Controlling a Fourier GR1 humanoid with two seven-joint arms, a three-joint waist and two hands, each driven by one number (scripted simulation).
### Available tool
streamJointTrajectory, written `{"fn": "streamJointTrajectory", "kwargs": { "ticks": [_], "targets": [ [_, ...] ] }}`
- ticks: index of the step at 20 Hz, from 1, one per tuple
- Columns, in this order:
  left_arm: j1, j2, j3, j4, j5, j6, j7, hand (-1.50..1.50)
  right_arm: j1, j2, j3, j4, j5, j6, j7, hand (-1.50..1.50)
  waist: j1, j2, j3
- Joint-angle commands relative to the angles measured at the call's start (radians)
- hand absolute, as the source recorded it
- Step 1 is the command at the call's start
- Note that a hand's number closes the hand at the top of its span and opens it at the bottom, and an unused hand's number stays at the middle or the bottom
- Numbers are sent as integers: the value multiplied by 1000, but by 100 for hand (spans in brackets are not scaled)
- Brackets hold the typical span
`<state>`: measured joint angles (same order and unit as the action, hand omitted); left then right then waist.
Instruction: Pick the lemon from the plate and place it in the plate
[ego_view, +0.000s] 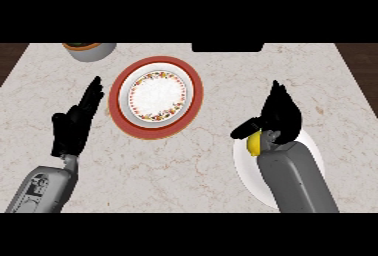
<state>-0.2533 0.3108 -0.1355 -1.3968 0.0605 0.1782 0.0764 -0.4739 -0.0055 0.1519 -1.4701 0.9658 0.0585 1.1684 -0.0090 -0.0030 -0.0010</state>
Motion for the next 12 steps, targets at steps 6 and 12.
{"fn": "streamJointTrajectory", "kwargs": {
  "ticks": [6, 12],
  "targets": [
    [-6, 4, 26, 16, 6, -43, -15, 0, 51, 5, -7, 51, -45, 100, 165, -150, 10, 2, 0],
    [-65, -25, 25, 27, -34, -30, 29, 0, 32, 5, -35, 156, -76, 64, 93, -150, 12, 4, 1]
  ]
}}
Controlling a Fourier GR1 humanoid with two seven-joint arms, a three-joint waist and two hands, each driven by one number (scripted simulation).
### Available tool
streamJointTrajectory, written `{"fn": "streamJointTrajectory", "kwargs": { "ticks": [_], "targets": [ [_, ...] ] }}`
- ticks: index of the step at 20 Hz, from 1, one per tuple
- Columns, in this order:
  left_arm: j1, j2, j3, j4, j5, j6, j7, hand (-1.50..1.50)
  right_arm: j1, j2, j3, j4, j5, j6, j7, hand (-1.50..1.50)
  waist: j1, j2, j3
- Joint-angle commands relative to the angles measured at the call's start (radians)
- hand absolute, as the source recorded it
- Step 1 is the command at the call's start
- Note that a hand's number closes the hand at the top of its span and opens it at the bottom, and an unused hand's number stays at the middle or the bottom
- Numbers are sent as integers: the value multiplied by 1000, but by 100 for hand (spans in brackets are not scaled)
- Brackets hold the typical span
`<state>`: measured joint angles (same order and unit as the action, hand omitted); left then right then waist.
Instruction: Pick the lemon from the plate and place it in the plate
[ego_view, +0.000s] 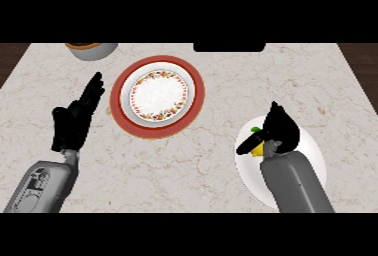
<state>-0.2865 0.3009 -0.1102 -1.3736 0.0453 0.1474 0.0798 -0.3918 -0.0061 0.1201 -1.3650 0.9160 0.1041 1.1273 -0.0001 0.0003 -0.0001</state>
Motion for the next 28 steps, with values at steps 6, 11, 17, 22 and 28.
{"fn": "streamJointTrajectory", "kwargs": {
  "ticks": [6, 11, 17, 22, 28],
  "targets": [
    [61, -5, 29, -29, -28, -21, -35, 0, 14, -14, -74, 96, -13, 0, 24, -150, 2, 0, 0],
    [18, -32, 53, 0, -33, -35, -14, 0, 56, -12, -55, 45, -10, 21, 41, -150, -3, 0, 0],
    [56, -28, 68, -23, -36, -88, -15, 0, 80, -32, -24, 50, 85, -35, -7, 150, -2, -1, 0],
    [9, -53, 100, 2, -66, -71, -15, 0, -22, 3, -46, 138, 131, -78, -15, 150, 2, 0, 0],
    [15, -49, 94, -39, -62, -86, 22, 0, 33, -124, 12, 93, 98, -42, -355, 150, 1, 2, 0]
  ]
}}
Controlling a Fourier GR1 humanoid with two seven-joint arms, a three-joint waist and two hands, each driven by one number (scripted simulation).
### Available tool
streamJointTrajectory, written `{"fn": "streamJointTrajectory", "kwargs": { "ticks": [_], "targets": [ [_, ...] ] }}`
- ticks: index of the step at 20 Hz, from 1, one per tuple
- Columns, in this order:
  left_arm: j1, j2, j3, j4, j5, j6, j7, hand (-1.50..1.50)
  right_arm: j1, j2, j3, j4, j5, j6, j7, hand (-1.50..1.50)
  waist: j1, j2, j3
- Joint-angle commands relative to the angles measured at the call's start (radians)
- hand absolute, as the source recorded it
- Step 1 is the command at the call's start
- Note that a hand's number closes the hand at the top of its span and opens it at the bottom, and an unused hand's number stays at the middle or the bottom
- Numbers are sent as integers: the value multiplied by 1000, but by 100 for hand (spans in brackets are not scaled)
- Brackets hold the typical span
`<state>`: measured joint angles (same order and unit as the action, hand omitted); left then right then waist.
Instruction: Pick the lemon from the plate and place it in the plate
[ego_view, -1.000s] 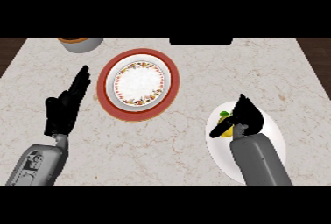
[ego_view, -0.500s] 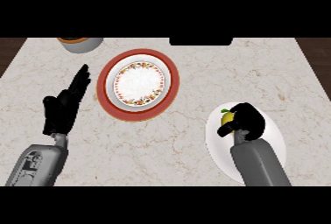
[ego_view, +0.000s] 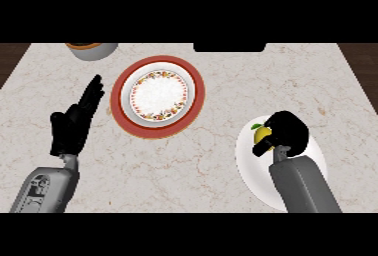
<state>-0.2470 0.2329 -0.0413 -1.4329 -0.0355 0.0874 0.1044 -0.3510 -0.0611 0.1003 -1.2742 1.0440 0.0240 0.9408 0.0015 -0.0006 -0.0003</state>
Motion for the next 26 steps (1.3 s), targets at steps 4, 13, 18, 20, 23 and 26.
{"fn": "streamJointTrajectory", "kwargs": {
  "ticks": [4, 13, 18, 20, 23, 26],
  "targets": [
    [-26, -32, -13, 12, 0, 7, 22, 0, 1, -160, 125, -66, -74, 113, -440, 150, -9, 0, 1],
    [-5, -6, 2, 10, -26, 5, -10, 0, -167, -163, 73, -220, -94, -84, -617, 150, 3, 0, 1],
    [32, -1, 8, -58, -1, -24, 19, 0, -221, -115, 97, -276, -157, -33, -672, 150, 10, -1, 0],
    [-3, -38, -20, -37, -38, 12, 41, 0, -308, -37, 109, -211, -165, -10, -624, 150, 13, 0, 0],
    [0, -27, 9, -5, -26, -9, 0, 0, -355, 36, 108, -137, -176, -20, -616, 150, 10, 2, 0],
    [-4, -25, 2, -1, -29, -32, 14, 0, -415, 58, 144, 25, -206, -118, -614, 150, 18, 4, 0]
  ]
}}
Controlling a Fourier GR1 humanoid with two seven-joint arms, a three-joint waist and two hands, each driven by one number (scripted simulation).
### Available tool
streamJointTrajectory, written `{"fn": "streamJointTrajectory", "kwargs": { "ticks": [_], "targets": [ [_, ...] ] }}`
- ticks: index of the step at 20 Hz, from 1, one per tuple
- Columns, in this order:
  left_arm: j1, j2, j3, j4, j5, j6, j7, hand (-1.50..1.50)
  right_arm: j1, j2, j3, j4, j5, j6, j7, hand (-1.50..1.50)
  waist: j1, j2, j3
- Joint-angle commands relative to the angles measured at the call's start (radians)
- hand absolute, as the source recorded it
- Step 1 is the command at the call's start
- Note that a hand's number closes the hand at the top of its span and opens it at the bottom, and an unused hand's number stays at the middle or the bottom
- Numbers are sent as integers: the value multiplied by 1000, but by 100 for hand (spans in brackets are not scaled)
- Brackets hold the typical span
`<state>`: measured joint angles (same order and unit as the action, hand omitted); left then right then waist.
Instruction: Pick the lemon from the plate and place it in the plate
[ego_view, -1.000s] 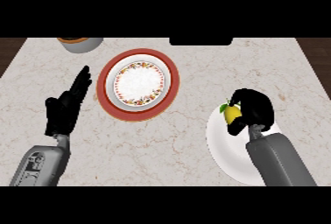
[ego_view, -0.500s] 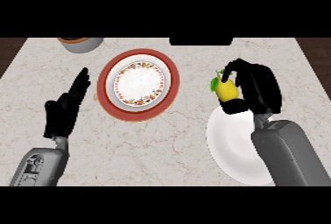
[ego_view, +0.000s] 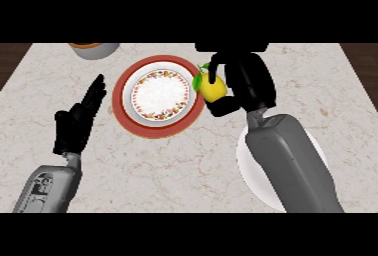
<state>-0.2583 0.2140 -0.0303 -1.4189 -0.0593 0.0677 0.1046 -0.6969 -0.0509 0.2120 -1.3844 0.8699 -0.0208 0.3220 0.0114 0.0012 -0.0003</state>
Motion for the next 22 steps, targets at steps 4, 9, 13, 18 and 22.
{"fn": "streamJointTrajectory", "kwargs": {
  "ticks": [4, 9, 13, 18, 22],
  "targets": [
    [-14, -1, 24, 31, 14, -29, -43, 0, -212, 50, 73, 329, -138, -129, 22, 150, 18, 5, 0],
    [-33, -4, 6, 48, -16, -28, -43, 0, -330, 51, 189, 576, -257, -288, 3, 150, 48, 12, 0],
    [-48, -18, -8, 55, -15, -39, -39, 0, -427, 51, 289, 712, -231, -266, 90, 150, 70, 15, -1],
    [-130, -55, -28, 75, -24, -29, -6, 0, -419, 51, 292, 831, -365, -301, 84, 150, 93, 30, -1],
    [-149, -58, -31, 95, -41, -21, -7, 0, -406, 51, 295, 843, -493, -333, 52, -150, 112, 33, 0]
  ]
}}
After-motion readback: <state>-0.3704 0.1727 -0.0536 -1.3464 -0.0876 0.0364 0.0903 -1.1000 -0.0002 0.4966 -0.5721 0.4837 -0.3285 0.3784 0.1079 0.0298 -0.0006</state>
